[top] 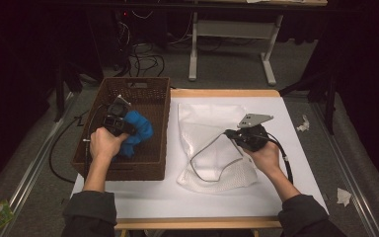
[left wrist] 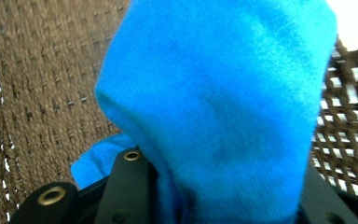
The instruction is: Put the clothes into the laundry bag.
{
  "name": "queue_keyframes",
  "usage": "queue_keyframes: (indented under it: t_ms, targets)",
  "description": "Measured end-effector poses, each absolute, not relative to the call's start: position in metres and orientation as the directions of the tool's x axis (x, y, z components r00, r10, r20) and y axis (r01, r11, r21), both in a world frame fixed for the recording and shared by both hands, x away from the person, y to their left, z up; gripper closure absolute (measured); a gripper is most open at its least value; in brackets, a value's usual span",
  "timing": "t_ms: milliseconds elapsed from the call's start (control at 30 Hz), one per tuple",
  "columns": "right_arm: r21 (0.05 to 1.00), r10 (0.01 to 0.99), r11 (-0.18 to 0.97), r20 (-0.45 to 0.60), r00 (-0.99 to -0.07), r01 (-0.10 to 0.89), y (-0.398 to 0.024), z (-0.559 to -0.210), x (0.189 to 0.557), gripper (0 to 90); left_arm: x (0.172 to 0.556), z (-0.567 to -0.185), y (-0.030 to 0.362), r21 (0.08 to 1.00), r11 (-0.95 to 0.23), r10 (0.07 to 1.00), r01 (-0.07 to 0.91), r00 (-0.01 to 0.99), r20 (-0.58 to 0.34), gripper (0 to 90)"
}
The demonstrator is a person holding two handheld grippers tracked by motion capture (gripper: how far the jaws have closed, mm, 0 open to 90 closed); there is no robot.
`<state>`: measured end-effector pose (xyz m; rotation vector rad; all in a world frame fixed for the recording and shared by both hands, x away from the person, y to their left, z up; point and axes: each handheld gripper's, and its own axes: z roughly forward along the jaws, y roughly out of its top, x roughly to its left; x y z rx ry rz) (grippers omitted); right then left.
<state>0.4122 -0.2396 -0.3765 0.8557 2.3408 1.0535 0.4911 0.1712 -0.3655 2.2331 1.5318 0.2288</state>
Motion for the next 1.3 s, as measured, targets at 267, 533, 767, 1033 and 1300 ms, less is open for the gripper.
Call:
queue_keyframes:
  t_ms: [267,533,767,1033,1300]
  targets:
    - [0.775,0.688,0.517,-0.123,-0.715,0.364,-0.239,-0.377,0.413,89.2,0.484,-0.352,0.165,0.462,-0.326,0.905,0.825,0.414,-0.101,64.0]
    - [0.776,0.69,0.513,-0.119,-0.714,0.367,-0.24,-0.377,0.414,89.2,0.477,-0.343,0.161,0.482,-0.335,0.893,0.81,0.436,-0.11,64.1]
    - [0.774,0.69,0.516,-0.122,-0.714,0.367,-0.24,-0.377,0.413,89.2,0.471,-0.335,0.156,0.503,-0.345,0.88,0.793,0.46,-0.121,64.1]
    - [0.777,0.692,0.511,-0.118,-0.712,0.368,-0.239,-0.377,0.413,89.2,0.46,-0.328,0.15,0.542,-0.354,0.85,0.762,0.504,-0.152,64.0]
    - [0.776,0.69,0.513,-0.12,-0.714,0.366,-0.239,-0.377,0.414,89.2,0.453,-0.323,0.148,0.557,-0.36,0.838,0.748,0.522,-0.159,64.1]
